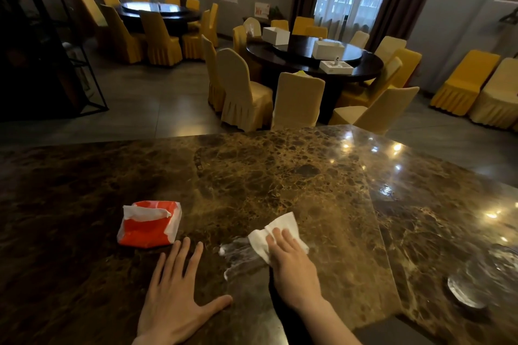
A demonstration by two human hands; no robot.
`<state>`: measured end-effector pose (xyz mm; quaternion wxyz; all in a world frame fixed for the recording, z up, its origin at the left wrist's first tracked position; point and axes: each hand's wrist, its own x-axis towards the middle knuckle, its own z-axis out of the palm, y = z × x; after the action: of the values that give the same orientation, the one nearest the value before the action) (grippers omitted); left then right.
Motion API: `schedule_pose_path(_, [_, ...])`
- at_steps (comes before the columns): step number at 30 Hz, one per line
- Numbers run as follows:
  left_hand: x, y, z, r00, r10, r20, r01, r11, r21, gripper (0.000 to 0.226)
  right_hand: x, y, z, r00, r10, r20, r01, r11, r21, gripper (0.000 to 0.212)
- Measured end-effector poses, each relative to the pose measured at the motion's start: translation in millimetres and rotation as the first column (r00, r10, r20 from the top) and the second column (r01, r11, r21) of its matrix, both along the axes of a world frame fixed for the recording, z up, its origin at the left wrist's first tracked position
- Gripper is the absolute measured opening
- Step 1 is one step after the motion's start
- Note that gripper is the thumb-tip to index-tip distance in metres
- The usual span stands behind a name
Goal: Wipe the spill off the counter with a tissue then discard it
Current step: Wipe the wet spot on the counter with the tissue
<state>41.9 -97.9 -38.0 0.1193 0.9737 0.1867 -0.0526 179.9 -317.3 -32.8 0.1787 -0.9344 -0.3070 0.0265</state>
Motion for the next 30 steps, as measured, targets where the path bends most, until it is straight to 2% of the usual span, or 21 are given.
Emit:
schedule_pose_path(2, [-0.1, -0.6, 1.9, 1.000, -0.003, 0.003, 0.003, 1.000, 0.000, 0.132, -3.2, -2.7, 12.0, 1.000, 0.009, -0.014, -0.007, 0.990, 0.138, 0.027])
schedule_pose_path(4, [-0.4, -0.5, 3.4, 1.000, -0.006, 0.008, 0.006, 1.000, 0.006, 0.132, 2.4, -6.6, 28.0, 0.982, -0.107, -0.156, 0.156, 0.923, 0.353, 0.020])
schedule_pose_path(6, [-0.5, -1.2, 3.1, 1.000, -0.005, 0.014, 0.005, 1.000, 0.011, 0.131, 19.0, -14.4, 43.0, 0.871, -0.258, -0.418, 0.457, 0.738, 0.497, 0.020])
schedule_pose_path(8, [-0.5, -1.9, 2.5, 1.000, -0.004, 0.027, 0.003, 1.000, 0.012, 0.131, 36.7, -26.2, 53.7, 0.692, -0.325, -0.645, 0.705, 0.495, 0.508, 0.014])
schedule_pose_path(9, [-0.5, -1.9, 1.9, 1.000, -0.004, 0.029, 0.003, 1.000, 0.009, 0.132, 43.7, -31.9, 56.3, 0.632, -0.366, -0.683, 0.768, 0.415, 0.488, 0.011])
schedule_pose_path(10, [-0.5, -1.7, 1.2, 1.000, -0.003, 0.027, 0.002, 1.000, 0.007, 0.132, 49.3, -37.4, 56.6, 0.615, -0.443, -0.652, 0.787, 0.395, 0.474, 0.010])
schedule_pose_path(11, [-0.3, -1.4, 0.5, 1.000, 0.000, 0.028, -0.001, 1.000, 0.008, 0.131, 53.2, -42.2, 54.0, 0.636, -0.531, -0.561, 0.772, 0.430, 0.468, 0.011])
schedule_pose_path(13, [0.2, -1.1, -1.1, 0.999, 0.006, 0.037, -0.006, 1.000, 0.010, 0.131, 53.4, -47.6, 48.4, 0.740, -0.610, -0.285, 0.670, 0.627, 0.398, 0.017])
schedule_pose_path(15, [0.0, -1.5, -2.8, 0.999, 0.006, 0.046, -0.006, 1.000, 0.002, 0.131, 45.6, -44.4, 39.2, 0.852, -0.522, -0.031, 0.520, 0.838, 0.165, 0.024])
schedule_pose_path(17, [0.4, -1.5, -3.2, 0.998, 0.008, 0.057, -0.008, 1.000, -0.001, 0.131, 31.9, -34.3, 28.0, 0.921, -0.385, 0.064, 0.386, 0.922, -0.004, 0.030])
schedule_pose_path(21, [0.5, -0.1, -4.2, 0.997, 0.006, 0.072, -0.006, 1.000, 0.002, 0.130, 7.7, -2.2, 18.2, 0.983, -0.170, 0.062, 0.175, 0.982, -0.071, 0.047])
schedule_pose_path(24, [0.0, 1.1, -4.6, 0.998, 0.011, 0.059, -0.011, 1.000, 0.012, 0.130, -9.4, 27.5, 24.0, 1.000, -0.018, -0.007, 0.017, 0.994, -0.111, 0.051])
schedule_pose_path(28, [1.3, -0.1, -4.1, 1.000, 0.005, 0.028, -0.006, 1.000, 0.029, 0.132, -31.4, 49.5, 27.2, 0.983, 0.179, -0.034, -0.182, 0.968, -0.172, 0.039])
schedule_pose_path(30, [0.7, 0.3, -3.3, 1.000, 0.003, 0.031, -0.003, 1.000, 0.022, 0.132, -24.4, 41.2, 28.2, 0.983, 0.182, 0.002, -0.179, 0.970, -0.163, 0.030])
